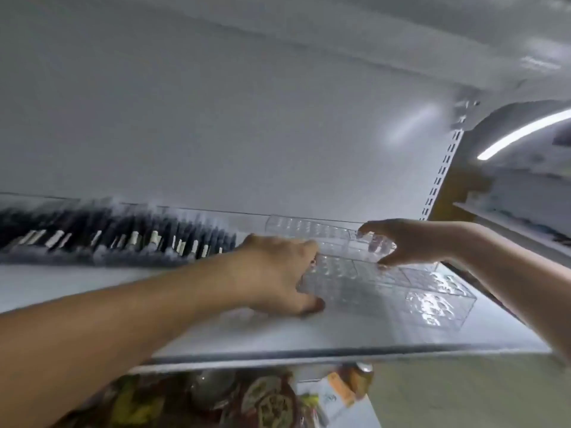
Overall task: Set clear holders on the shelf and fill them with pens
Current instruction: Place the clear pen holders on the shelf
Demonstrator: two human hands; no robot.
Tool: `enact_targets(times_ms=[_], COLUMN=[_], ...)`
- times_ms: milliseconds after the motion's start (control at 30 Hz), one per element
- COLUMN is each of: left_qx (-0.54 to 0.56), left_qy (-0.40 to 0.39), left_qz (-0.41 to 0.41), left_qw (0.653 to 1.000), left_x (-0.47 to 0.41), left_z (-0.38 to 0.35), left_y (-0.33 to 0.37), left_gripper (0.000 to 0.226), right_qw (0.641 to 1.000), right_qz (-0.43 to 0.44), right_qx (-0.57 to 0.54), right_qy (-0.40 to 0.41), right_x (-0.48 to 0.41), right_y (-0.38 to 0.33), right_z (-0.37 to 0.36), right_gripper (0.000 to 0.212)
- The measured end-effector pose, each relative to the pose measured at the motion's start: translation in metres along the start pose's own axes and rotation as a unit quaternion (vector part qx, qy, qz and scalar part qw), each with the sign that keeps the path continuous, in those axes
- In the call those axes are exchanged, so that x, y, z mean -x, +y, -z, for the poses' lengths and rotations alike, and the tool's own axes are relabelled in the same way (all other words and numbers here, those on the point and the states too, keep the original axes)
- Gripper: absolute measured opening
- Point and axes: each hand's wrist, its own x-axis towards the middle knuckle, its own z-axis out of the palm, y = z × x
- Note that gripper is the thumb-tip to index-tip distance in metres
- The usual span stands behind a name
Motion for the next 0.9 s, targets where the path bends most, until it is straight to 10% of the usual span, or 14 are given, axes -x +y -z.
enact_targets(times_ms=[700, 900], left_qx=[-0.031, -0.009], left_qy=[0.025, -0.028], left_qz=[0.105, 0.104], left_qw=[0.994, 0.994], left_x=[0.016, -0.006], left_z=[0.0, 0.005], left_y=[0.029, 0.017], left_gripper=[0.086, 0.063], right_qw=[0.985, 0.98], right_qz=[-0.059, -0.02], right_qx=[-0.094, -0.117], right_qy=[0.133, 0.161], right_x=[0.043, 0.012], right_y=[0.007, 0.037], right_z=[-0.019, -0.022], right_gripper=[0.052, 0.042])
